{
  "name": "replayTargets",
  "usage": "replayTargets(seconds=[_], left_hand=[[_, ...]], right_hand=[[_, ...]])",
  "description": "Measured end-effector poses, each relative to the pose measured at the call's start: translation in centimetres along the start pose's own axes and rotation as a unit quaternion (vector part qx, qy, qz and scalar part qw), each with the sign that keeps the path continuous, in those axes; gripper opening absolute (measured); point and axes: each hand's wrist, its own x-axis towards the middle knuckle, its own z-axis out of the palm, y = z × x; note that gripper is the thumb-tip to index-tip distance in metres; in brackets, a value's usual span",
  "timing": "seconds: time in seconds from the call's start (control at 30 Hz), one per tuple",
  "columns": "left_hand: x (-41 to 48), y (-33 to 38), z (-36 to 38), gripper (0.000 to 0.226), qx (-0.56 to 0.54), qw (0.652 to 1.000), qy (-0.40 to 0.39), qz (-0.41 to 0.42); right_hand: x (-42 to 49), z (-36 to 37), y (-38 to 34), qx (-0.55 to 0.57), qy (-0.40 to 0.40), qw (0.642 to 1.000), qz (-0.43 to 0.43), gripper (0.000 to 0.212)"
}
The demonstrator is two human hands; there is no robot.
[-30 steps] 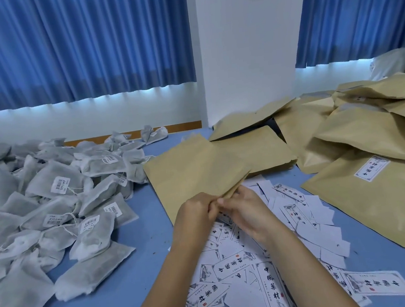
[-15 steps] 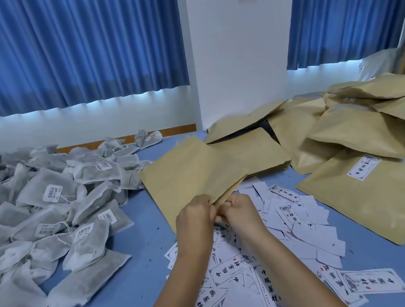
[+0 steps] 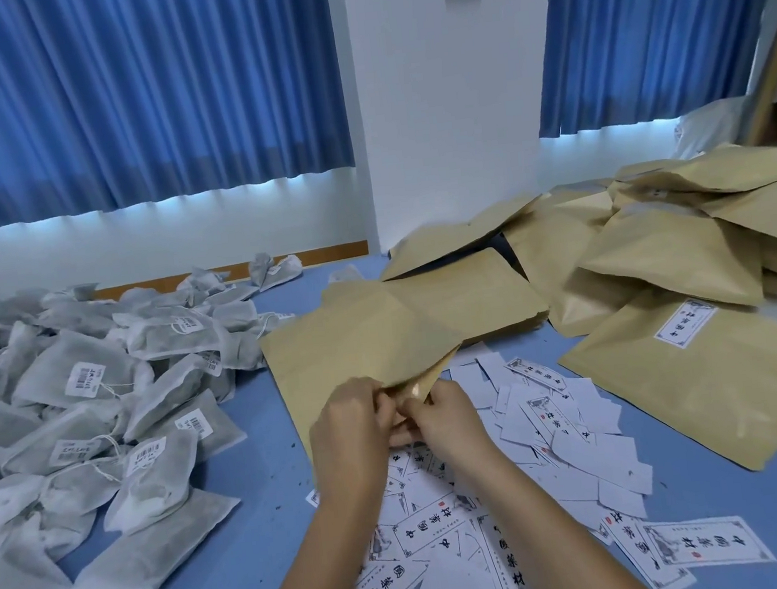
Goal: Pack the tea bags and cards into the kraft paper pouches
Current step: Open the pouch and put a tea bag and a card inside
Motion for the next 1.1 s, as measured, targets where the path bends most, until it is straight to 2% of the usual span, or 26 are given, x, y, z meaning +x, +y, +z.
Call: replayTargets(seconds=[0.1,0.13,0.2,0.27,0.3,0.37,0.43,0.47,0.5,0.53,0.6,0.63,0.67,0.7,0.77,0.8,0.83,0.9,0.97,1.03,1.1], left_hand=[[1.4,-1.2,-1.2,0.005,0.033,0.995,0.090,0.006],[1.6,-1.8,-1.5,0.012,0.057,0.996,0.064,0.003],[1.4,-2.2,-1.6,0.032,0.147,0.986,-0.079,0.003],[0.8,-1.8,-1.2,0.049,0.197,0.960,-0.187,0.070],[0.6,-1.5,-0.9,0.057,0.183,0.956,-0.201,0.110],[0.8,-0.9,-1.3,0.070,0.107,0.974,-0.144,0.141],[1.4,-1.0,-2.7,0.071,-0.036,0.996,-0.011,0.085],[1.8,-1.2,-3.7,0.068,-0.107,0.992,0.046,0.054],[2.0,-1.3,-4.5,0.064,-0.155,0.985,0.070,0.041],[2.1,-1.4,-5.3,0.061,-0.178,0.981,0.058,0.040],[2.1,-2.2,-6.6,0.050,-0.173,0.983,-0.040,0.040],[2.0,-3.3,-6.9,0.048,-0.114,0.988,-0.106,0.012],[1.8,-4.9,-7.2,0.065,-0.010,0.986,-0.158,-0.051],[1.6,-6.9,-7.6,0.082,0.108,0.965,-0.194,-0.141],[1.2,-9.8,-9.1,0.090,0.252,0.891,-0.202,-0.319],[0.9,-10.8,-9.7,0.088,0.268,0.870,-0.195,-0.365],[0.6,-11.4,-9.9,0.083,0.268,0.865,-0.190,-0.380],[0.0,-11.7,-9.4,0.063,0.258,0.892,-0.169,-0.332],[-0.4,-11.4,-8.4,0.052,0.257,0.926,-0.149,-0.232],[0.1,-11.2,-7.6,0.055,0.255,0.956,-0.089,-0.114],[2.3,-12.0,-7.3,0.061,0.283,0.957,-0.046,-0.031]], right_hand=[[-0.2,0.1,0.3,-0.032,0.001,0.999,-0.018,0.009],[-0.1,0.0,0.3,-0.030,0.007,0.999,-0.027,0.009],[0.1,-0.2,0.2,-0.033,0.018,0.999,-0.019,0.006],[0.4,-0.5,0.2,-0.067,0.032,0.997,-0.012,0.008],[0.6,-0.6,0.3,-0.081,0.042,0.996,-0.021,0.012],[1.0,-1.1,0.6,-0.054,0.071,0.995,-0.039,0.014],[1.3,-1.8,0.6,-0.008,0.088,0.995,-0.039,0.031],[1.5,-2.0,0.6,0.013,0.081,0.996,-0.034,0.043],[1.6,-1.9,0.5,0.033,0.068,0.997,-0.030,0.051],[1.8,-1.8,0.4,0.044,0.058,0.997,-0.025,0.052],[2.0,-1.8,0.3,0.039,0.067,0.997,-0.006,0.044],[2.2,-1.9,0.3,0.042,0.080,0.996,0.005,0.040],[2.3,-2.1,0.4,0.053,0.094,0.994,0.017,0.038],[2.4,-2.3,0.6,0.074,0.101,0.992,0.030,0.035],[2.5,-2.3,0.7,0.120,0.103,0.986,0.050,0.029],[2.5,-2.2,0.8,0.133,0.102,0.984,0.056,0.028],[2.5,-2.0,0.9,0.142,0.102,0.983,0.059,0.027],[2.4,-1.8,1.0,0.161,0.102,0.980,0.063,0.026],[2.5,-2.0,1.0,0.191,0.110,0.972,0.080,0.025],[2.5,-2.5,1.0,0.212,0.126,0.964,0.099,0.027],[2.6,-2.7,1.1,0.231,0.134,0.957,0.112,0.029]])
